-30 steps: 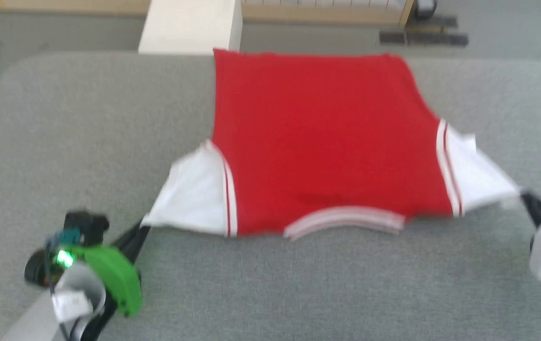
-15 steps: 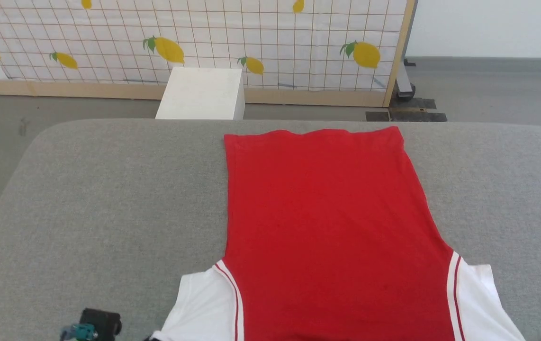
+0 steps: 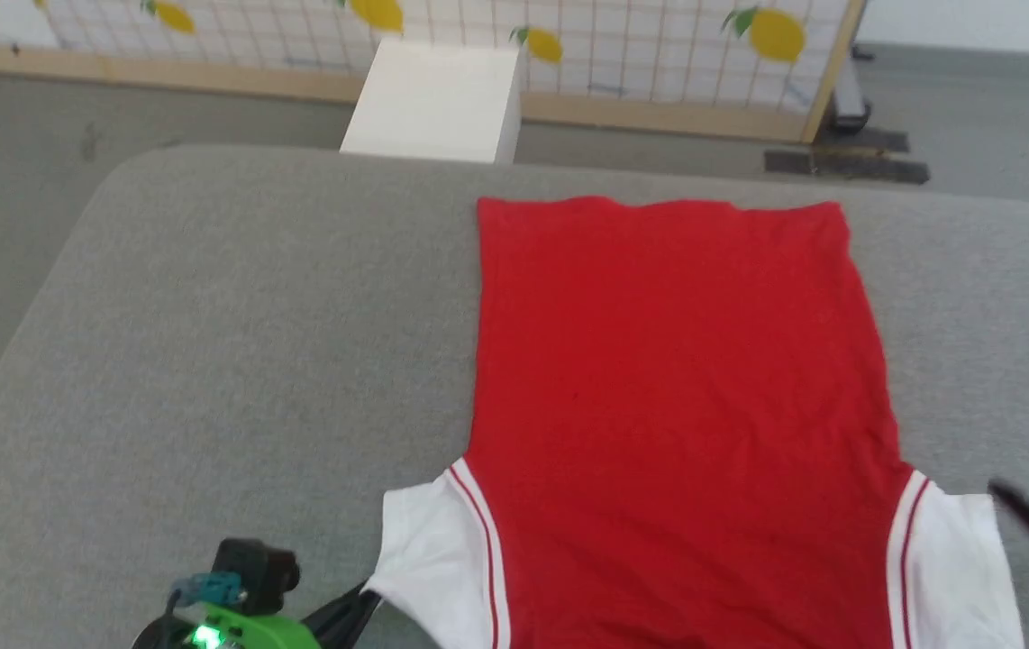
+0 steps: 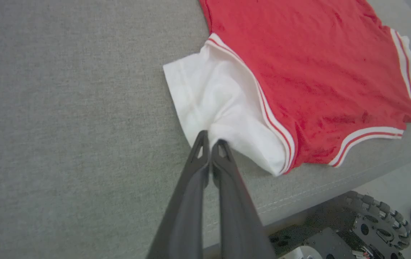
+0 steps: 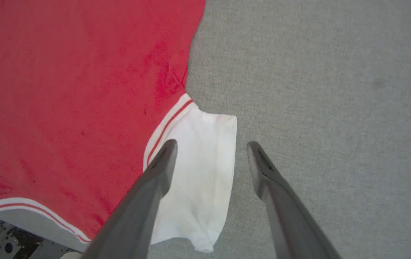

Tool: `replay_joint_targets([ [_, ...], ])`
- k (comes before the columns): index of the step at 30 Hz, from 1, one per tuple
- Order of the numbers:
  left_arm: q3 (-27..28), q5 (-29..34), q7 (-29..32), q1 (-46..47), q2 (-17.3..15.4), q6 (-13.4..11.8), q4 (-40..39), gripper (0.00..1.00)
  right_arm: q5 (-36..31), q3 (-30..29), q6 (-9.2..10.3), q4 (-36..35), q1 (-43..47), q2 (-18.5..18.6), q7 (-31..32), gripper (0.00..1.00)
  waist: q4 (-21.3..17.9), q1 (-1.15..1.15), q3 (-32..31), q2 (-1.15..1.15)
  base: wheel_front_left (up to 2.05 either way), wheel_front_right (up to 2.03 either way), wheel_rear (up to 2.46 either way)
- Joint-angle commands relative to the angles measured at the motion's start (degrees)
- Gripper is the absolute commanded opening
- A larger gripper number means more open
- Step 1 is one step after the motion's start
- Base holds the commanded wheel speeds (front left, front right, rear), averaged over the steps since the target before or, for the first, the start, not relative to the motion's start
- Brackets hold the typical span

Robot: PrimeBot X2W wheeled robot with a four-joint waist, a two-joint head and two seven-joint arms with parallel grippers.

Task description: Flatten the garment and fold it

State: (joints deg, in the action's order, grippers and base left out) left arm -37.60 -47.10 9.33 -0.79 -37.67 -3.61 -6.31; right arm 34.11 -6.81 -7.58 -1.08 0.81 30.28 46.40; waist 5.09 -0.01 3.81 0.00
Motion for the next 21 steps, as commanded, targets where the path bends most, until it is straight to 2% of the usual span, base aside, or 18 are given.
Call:
replay_joint_targets([
  [1, 0.0, 1.4, 0.2, 1.6, 0.3, -0.5, -1.4, 0.0, -0.7, -0.4, 0.09, -0.1, -3.6, 0.3, 0.4, 1.0, 4.5, 0.01, 5.6, 0.0, 0.0, 0.0, 0.0],
  [5, -1.4, 3.2, 1.0, 3.5, 1.7, -1.1, -5.8, 0.0, -2.4, -0.9, 0.09, 3.0, -14.0, 0.9, 2.4, 1.0, 8.6, 0.01, 11.2, 0.0, 0.0, 0.0, 0.0],
  [11, -3.5, 6.7, 1.6, 5.7, 4.5, -3.1, -9.9, 0.0, -6.4, -1.9, 0.09, 11.3, -29.4, 2.3, 7.7, 1.0, 14.6, 0.01, 18.9, 0.0, 0.0, 0.0, 0.0],
  [17, -6.1, 9.3, 1.1, 8.1, 8.2, -3.0, -11.3, 0.0, -13.3, -4.7, 0.09, 19.4, -41.9, 4.8, 13.9, 1.0, 19.9, 0.01, 25.1, 0.0, 0.0, 0.0, 0.0],
  [21, -7.2, 10.6, 0.5, 9.5, 9.7, -2.7, -11.5, 0.0, -17.0, -7.2, 0.09, 22.7, -47.0, 5.3, 16.4, 1.0, 22.4, 0.01, 27.2, 0.0, 0.0, 0.0, 0.0],
])
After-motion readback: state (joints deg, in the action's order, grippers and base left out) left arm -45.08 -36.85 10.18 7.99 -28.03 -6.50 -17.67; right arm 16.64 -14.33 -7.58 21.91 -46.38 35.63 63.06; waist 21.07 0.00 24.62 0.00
